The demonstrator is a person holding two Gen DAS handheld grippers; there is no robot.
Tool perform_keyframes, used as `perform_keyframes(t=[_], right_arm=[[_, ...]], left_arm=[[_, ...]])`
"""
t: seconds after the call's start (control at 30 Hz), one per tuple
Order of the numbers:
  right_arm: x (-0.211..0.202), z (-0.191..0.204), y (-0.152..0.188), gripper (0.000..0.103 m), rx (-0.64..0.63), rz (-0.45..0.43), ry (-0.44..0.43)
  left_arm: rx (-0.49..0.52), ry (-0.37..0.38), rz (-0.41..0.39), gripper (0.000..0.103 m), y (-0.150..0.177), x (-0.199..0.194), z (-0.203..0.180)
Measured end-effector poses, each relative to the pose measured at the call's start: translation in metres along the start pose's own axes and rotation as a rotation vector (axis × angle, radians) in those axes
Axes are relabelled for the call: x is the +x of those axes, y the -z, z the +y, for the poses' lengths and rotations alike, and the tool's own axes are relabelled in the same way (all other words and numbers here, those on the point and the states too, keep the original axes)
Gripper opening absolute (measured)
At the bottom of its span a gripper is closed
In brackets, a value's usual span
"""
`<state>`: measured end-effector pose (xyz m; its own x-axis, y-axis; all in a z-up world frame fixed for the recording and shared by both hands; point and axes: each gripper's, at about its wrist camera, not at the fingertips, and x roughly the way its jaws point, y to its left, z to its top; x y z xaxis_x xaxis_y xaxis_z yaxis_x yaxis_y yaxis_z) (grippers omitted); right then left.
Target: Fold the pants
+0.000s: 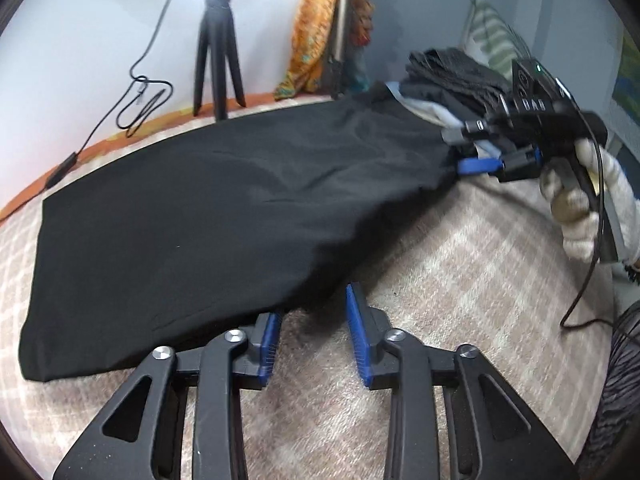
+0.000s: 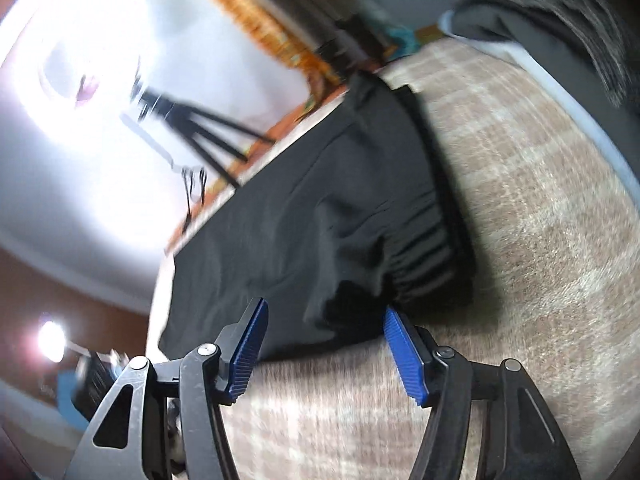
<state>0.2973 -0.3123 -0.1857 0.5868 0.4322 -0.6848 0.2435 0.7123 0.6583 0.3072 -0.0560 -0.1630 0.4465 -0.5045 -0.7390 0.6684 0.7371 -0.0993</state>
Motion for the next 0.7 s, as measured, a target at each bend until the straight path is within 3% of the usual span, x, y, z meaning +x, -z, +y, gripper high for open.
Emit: perform_keyframes(t=[0.03,0.1,0.17,0.3,0.37,0.47,0.63,0.7], right_arm=[[0.001,-0.004,-0.001,0.063,0.033,-0.017,-0.014],[0.001,-0.006,-0.003,0.061,0.058,-0.038,-0.019],[0.003,-0.002,-0.004,0.052,0.062,-0.054,0.000],[0.005,0.006,-0.005,0.016,0.048,-0.050,0.033],[-0.003,0.011,-0.007,0.010,0.004,-0.076,0.048],[-0.005,0.007,-0.006,0.008,-0.026,-0.065,0.100],[-0.004,-0.005,0.000,0.008,-0.041,-0.009,0.129],[-0.013,-0.004,-0.002,0.015,-0.055,-0.019,0.124]], left_arm=[[0.003,-0.001,0.003,0.009,-0.001,0.001,0.001],[-0.011,0.014,-0.006,0.005,-0.004,0.002,0.005],[-0.020,0.043,-0.019,0.002,-0.006,-0.002,0.009],[-0.054,0.131,-0.037,0.001,-0.008,-0.016,0.010],[-0.050,0.144,-0.013,0.001,-0.006,-0.016,0.008],[-0.042,0.130,0.069,0.001,0.004,0.000,0.009],[-0.021,0.127,0.075,0.001,0.009,-0.008,0.009],[-0.006,0.128,0.062,0.001,0.010,-0.021,0.009]])
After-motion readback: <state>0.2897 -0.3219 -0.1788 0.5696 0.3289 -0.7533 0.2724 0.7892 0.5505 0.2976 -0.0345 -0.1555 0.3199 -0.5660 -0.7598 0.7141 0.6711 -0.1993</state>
